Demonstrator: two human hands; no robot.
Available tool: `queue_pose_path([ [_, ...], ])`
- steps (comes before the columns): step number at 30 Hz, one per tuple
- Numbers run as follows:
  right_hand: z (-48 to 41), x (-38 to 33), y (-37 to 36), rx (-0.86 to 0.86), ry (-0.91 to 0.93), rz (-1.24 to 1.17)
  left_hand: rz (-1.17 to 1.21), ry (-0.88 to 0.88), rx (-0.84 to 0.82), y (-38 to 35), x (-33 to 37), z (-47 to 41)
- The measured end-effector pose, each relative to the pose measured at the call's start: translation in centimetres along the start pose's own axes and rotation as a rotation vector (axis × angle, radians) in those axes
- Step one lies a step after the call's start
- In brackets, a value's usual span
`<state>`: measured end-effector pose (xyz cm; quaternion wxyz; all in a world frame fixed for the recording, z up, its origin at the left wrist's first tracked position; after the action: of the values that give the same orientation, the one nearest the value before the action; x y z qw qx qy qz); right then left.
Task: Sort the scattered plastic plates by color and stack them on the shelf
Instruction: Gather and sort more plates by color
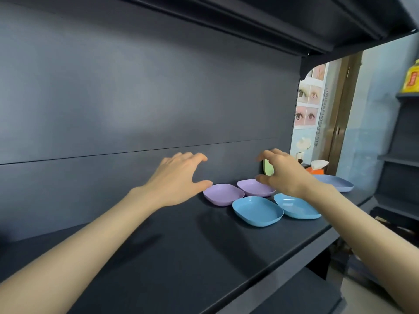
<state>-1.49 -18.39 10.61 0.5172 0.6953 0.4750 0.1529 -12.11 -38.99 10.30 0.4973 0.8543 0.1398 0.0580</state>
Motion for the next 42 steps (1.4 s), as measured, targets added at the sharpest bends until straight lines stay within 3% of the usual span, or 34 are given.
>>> queue_pose_path([
  [17,-15.7,10.4,-10.9,-0.22,0.029,-0.091,0.139,0.22,-0.173,-15.3,-4.3,-13.1],
  [24,-18.9,14.4,-14.3,-0.362,0.092,-0.091,0.227,0.506,-0.146,-19.2,-4.8,-13.0],
  [33,-22.3,16.3,-19.0,-0.651,0.031,-0.191,0.306,1.056,0.018,-21.1,-5.0,-10.9],
  [42,-23.5,15.6,-20.9,-0.745,0.001,-0.201,0.345,1.194,0.047,-22.2,-4.8,-10.4],
])
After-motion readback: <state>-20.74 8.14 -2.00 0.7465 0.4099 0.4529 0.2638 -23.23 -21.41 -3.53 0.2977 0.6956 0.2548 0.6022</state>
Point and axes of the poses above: each hand's wrist, its own z-axis away from the middle knuckle, its own y-axis out of the back of the hand, x = y × z, the point moved 3 cm from there along -z, towards the middle knuckle, and after that the axes turned 14 degrees about -y, right-handed, at the moved point
